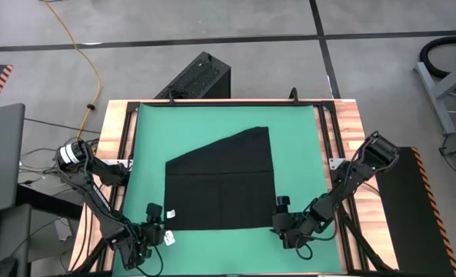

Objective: Roll towel
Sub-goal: Fold the brown towel

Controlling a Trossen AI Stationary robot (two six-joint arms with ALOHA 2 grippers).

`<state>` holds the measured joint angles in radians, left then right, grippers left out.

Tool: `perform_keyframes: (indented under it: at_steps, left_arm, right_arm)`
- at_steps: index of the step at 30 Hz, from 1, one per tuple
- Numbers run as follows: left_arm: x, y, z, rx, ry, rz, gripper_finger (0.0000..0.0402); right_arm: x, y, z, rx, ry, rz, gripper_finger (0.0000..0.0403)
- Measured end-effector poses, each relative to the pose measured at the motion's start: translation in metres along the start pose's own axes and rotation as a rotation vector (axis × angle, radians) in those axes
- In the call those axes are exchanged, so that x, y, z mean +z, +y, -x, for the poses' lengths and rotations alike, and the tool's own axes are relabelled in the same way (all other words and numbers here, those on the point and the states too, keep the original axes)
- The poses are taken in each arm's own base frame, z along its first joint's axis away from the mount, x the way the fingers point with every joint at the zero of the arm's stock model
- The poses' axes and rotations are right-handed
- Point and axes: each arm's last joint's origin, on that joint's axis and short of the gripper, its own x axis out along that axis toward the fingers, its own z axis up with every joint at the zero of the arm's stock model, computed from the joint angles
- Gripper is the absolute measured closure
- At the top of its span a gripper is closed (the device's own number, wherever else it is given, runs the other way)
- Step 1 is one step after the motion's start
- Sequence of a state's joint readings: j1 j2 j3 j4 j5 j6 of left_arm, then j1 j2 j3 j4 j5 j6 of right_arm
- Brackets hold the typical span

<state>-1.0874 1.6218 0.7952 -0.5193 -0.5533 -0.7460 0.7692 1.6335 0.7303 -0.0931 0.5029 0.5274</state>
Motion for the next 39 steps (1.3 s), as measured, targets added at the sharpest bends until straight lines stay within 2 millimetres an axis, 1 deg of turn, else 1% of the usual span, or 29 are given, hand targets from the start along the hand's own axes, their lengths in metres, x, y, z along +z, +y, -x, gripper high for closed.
perform_keyframes:
  at_steps: [8,11,15,19,23,28,32,33,35,39]
  left_arm:
    - [0.002,0.001,0.000,0.035,-0.035,-0.023,0.0235]
    - [0.003,0.003,-0.002,0.036,-0.027,-0.019,0.0238]
    - [0.004,0.006,-0.004,0.036,-0.012,-0.032,0.0267]
    - [0.005,0.007,-0.005,0.014,0.023,-0.044,0.0312]
    - [0.004,0.008,-0.006,-0.007,0.056,-0.040,0.0351]
    - [0.004,0.009,-0.006,-0.001,0.061,-0.025,0.0394]
    - [0.004,0.009,-0.006,0.001,0.059,0.013,0.0400]
    - [0.004,0.009,-0.006,0.003,0.058,0.024,0.0400]
    - [0.006,0.010,-0.006,0.014,0.048,0.042,0.0401]
    - [0.016,0.009,0.000,0.055,0.002,0.056,0.0401]
  right_arm:
    - [-0.013,0.004,-0.017,-0.044,0.046,-0.059,0.0126]
    - [-0.016,0.004,-0.020,-0.057,0.060,-0.095,0.0129]
    - [-0.019,0.005,-0.019,-0.082,0.064,-0.117,0.0148]
    - [-0.022,0.005,-0.018,-0.104,0.070,-0.134,0.0181]
    - [-0.022,0.005,-0.018,-0.104,0.071,-0.141,0.0230]
    - [-0.023,0.004,-0.018,-0.107,0.070,-0.140,0.0314]
    - [-0.022,0.004,-0.018,-0.111,0.059,-0.144,0.0384]
    - [-0.021,0.005,-0.018,-0.111,0.057,-0.144,0.0390]
    - [-0.019,0.006,-0.018,-0.111,0.054,-0.142,0.0389]
    - [-0.010,0.009,-0.015,-0.120,0.052,-0.134,0.0390]
